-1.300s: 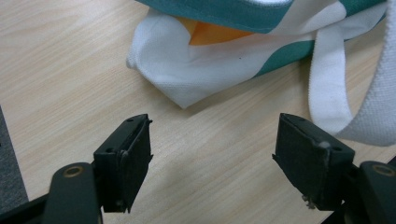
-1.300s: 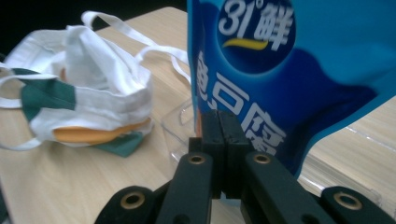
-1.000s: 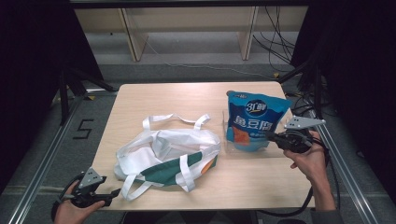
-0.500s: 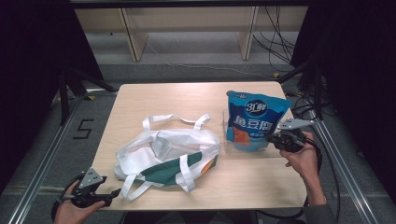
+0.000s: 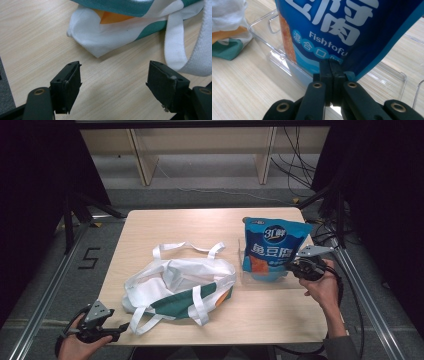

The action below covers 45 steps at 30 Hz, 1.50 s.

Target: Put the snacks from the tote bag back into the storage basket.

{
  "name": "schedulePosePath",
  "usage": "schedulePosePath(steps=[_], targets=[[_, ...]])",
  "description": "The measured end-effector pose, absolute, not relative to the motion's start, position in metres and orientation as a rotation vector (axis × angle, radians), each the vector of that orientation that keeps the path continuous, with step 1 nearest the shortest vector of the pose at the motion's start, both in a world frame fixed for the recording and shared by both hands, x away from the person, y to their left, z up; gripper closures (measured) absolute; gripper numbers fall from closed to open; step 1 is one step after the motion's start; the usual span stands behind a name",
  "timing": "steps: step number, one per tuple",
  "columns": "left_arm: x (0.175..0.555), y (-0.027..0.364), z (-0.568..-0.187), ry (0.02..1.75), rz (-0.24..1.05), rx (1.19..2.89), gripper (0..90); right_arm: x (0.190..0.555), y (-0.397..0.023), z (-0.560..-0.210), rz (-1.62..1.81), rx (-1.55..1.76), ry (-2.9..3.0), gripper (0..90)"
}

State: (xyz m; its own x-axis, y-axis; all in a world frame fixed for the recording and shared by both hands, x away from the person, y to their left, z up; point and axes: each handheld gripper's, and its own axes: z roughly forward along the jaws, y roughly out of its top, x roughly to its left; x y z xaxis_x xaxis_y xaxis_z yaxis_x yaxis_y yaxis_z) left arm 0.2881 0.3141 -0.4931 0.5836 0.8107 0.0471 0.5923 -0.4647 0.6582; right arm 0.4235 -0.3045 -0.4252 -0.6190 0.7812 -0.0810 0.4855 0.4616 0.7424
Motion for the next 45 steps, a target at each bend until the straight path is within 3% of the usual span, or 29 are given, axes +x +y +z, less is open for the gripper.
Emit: schedulePosePath(steps=[45], targets=[[0.287, 0.315, -0.493, 1.100, 0.488, 2.234, 26.5, 0.441, -0.316, -0.434, 0.930, 1.106, 2.237, 89.3]])
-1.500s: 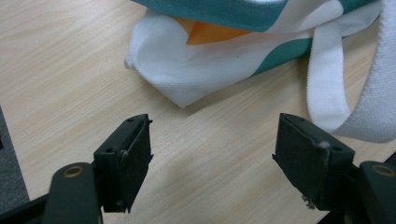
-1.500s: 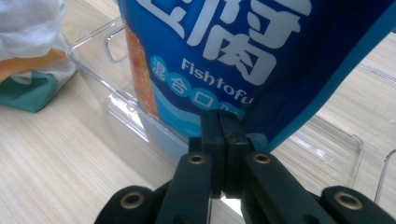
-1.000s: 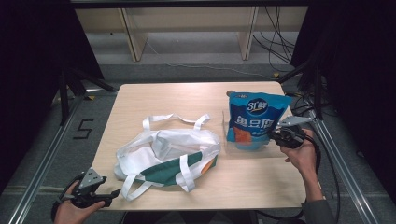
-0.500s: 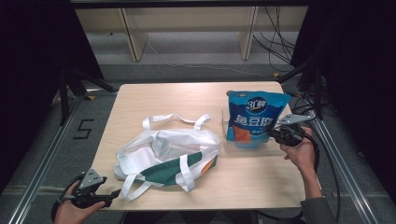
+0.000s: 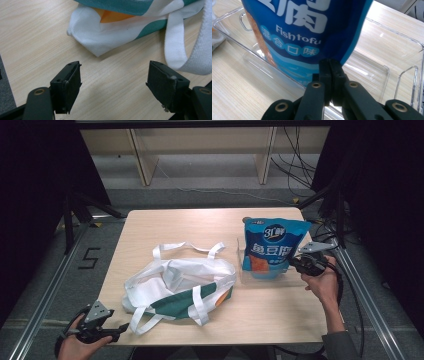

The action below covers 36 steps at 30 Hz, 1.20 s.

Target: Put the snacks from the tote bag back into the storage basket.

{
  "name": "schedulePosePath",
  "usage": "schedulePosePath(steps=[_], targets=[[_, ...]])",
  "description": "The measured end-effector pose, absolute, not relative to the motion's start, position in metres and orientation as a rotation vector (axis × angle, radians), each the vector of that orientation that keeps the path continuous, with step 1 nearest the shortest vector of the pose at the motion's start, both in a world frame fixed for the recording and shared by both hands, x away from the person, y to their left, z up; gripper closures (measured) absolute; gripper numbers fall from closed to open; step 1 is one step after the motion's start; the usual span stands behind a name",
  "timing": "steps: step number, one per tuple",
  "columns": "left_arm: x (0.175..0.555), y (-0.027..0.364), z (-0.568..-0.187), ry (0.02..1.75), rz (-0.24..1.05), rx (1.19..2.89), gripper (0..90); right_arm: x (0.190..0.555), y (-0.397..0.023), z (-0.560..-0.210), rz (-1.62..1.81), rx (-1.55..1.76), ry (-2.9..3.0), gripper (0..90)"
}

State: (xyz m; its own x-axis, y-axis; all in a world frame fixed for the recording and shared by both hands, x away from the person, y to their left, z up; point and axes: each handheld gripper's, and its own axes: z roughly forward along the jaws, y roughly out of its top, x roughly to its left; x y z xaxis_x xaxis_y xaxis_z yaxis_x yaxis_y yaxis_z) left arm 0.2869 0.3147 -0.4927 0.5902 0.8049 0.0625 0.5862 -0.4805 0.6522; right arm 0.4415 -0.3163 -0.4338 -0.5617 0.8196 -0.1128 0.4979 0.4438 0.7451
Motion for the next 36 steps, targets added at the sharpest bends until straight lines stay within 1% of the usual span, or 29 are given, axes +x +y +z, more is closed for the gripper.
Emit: schedulePosePath(steps=[5, 8, 12, 13, 14, 15, 16, 19, 20, 24, 28, 30, 32, 33, 36], targets=[[0.287, 0.314, -0.494, 1.117, 0.482, 2.209, 26.4, 0.438, -0.317, -0.433, 0.949, 1.094, 2.235, 87.5], [0.287, 0.313, -0.495, 1.136, 0.518, 2.188, 26.5, 0.433, -0.316, -0.429, 0.966, 1.111, 2.226, 85.3], [0.287, 0.314, -0.493, 1.113, 0.480, 2.220, 26.4, 0.425, -0.312, -0.422, 0.983, 1.121, 2.219, 80.8], [0.287, 0.314, -0.494, 1.118, 0.481, 2.209, 26.5, 0.421, -0.310, -0.420, 1.001, 1.179, 2.214, 78.2], [0.287, 0.313, -0.494, 1.124, 0.484, 2.196, 26.5, 0.421, -0.312, -0.419, 0.997, 1.128, 2.209, 76.6], [0.287, 0.313, -0.494, 1.125, 0.483, 2.200, 26.5, 0.416, -0.309, -0.416, 1.007, 1.196, 2.204, 74.2], [0.287, 0.313, -0.494, 1.123, 0.486, 2.195, 26.5, 0.415, -0.310, -0.415, 1.012, 1.170, 2.195, 72.2], [0.287, 0.314, -0.493, 1.108, 0.483, 2.222, 26.4, 0.409, -0.309, -0.410, 1.042, 1.203, 2.169, 63.7], [0.288, 0.313, -0.493, 1.114, 0.483, 2.212, 26.5, 0.409, -0.310, -0.409, 1.031, 1.170, 2.171, 62.3], [0.288, 0.313, -0.493, 1.114, 0.480, 2.219, 26.5, 0.400, -0.305, -0.404, 1.082, 1.209, 2.142, 55.2], [0.289, 0.313, -0.494, 1.119, 0.493, 2.204, 26.4, 0.394, -0.298, -0.401, 1.108, 1.196, 2.137, 50.2], [0.289, 0.313, -0.493, 1.105, 0.483, 2.225, 26.5, 0.392, -0.295, -0.398, 1.108, 1.210, 2.140, 47.2], [0.289, 0.312, -0.494, 1.115, 0.503, 2.205, 26.4, 0.389, -0.290, -0.397, 1.127, 1.203, 2.147, 46.8], [0.289, 0.313, -0.493, 1.109, 0.481, 2.215, 26.4, 0.388, -0.288, -0.398, 1.132, 1.177, 2.134, 46.7], [0.289, 0.312, -0.495, 1.122, 0.494, 2.198, 26.5, 0.384, -0.282, -0.398, 1.139, 1.158, 2.138, 46.0]])
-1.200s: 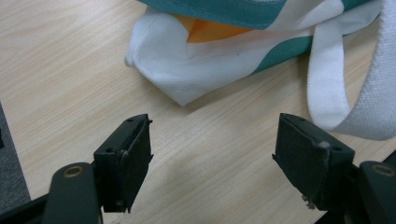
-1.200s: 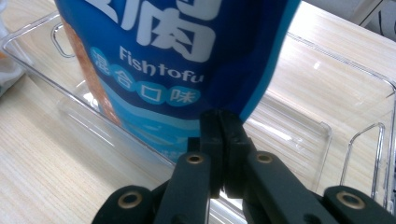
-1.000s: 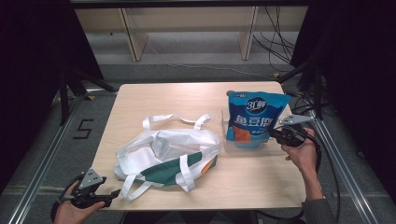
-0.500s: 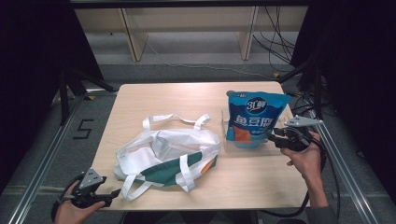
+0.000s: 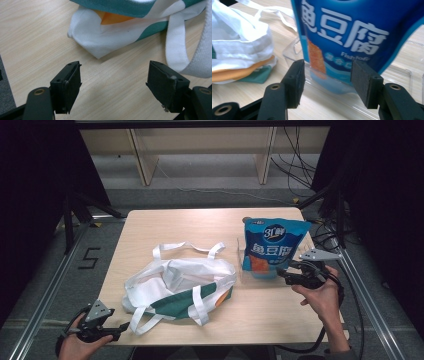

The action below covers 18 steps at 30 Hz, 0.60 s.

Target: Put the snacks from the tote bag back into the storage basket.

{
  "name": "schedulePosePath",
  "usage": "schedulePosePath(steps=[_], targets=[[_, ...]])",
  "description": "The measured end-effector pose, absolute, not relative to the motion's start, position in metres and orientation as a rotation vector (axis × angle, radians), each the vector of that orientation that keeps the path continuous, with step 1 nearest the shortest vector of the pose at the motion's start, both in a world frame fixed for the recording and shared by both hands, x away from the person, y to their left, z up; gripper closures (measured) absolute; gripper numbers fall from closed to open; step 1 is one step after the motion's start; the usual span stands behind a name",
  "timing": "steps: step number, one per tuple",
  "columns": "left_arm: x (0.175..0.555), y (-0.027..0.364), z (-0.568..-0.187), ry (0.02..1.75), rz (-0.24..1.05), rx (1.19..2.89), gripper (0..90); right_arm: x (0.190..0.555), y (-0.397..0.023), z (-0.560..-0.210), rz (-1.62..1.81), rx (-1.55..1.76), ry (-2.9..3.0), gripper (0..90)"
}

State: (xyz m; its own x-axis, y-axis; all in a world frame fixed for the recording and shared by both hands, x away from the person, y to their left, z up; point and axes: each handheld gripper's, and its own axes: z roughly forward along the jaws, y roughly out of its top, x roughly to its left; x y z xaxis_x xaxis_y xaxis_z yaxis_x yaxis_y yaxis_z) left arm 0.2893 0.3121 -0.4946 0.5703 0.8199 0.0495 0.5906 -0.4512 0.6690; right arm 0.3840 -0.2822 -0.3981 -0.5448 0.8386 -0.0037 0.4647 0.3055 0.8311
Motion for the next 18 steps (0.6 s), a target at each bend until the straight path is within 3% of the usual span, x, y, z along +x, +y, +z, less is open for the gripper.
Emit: schedulePosePath(steps=[18], targets=[[0.289, 0.311, -0.495, 1.124, 0.496, 2.197, 26.5, 0.361, -0.250, -0.427, 1.110, 1.179, 2.216, 43.4]])
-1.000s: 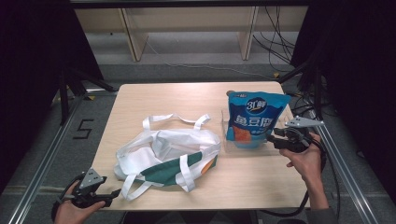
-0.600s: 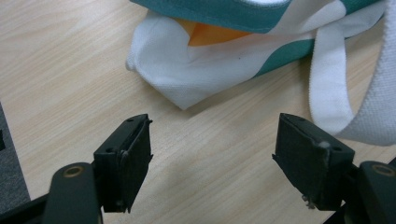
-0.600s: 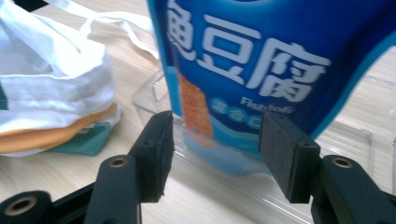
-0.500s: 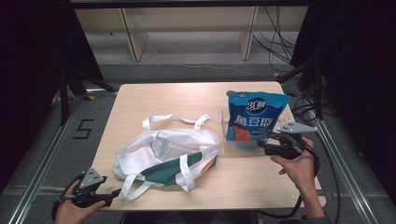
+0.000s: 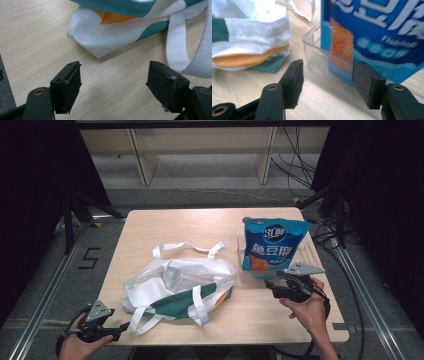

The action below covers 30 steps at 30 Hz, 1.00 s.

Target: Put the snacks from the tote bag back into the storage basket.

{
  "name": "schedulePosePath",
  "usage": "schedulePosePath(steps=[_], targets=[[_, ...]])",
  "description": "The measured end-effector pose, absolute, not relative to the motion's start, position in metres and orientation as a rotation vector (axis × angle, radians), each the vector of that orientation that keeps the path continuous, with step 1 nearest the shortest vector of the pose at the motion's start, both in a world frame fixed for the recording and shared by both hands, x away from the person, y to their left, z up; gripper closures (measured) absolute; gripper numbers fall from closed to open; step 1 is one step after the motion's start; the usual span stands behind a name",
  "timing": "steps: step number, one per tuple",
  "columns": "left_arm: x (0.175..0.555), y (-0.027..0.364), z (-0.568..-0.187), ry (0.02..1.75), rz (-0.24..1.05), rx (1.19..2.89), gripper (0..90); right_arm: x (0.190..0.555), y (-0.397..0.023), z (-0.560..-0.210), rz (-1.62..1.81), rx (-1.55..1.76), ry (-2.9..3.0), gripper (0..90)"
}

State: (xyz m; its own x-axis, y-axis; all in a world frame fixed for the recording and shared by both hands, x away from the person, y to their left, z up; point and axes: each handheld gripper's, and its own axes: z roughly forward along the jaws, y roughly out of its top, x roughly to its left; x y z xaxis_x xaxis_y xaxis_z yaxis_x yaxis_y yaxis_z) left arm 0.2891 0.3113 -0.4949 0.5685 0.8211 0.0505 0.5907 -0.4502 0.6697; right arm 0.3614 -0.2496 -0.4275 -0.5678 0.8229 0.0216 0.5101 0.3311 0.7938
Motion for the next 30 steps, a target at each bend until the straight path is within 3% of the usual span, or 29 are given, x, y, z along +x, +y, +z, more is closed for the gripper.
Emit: schedulePosePath(steps=[30], targets=[[0.288, 0.312, -0.494, 1.092, 0.496, 2.231, 26.5, 0.336, -0.246, -0.470, 1.181, 1.133, 2.276, 33.7]])
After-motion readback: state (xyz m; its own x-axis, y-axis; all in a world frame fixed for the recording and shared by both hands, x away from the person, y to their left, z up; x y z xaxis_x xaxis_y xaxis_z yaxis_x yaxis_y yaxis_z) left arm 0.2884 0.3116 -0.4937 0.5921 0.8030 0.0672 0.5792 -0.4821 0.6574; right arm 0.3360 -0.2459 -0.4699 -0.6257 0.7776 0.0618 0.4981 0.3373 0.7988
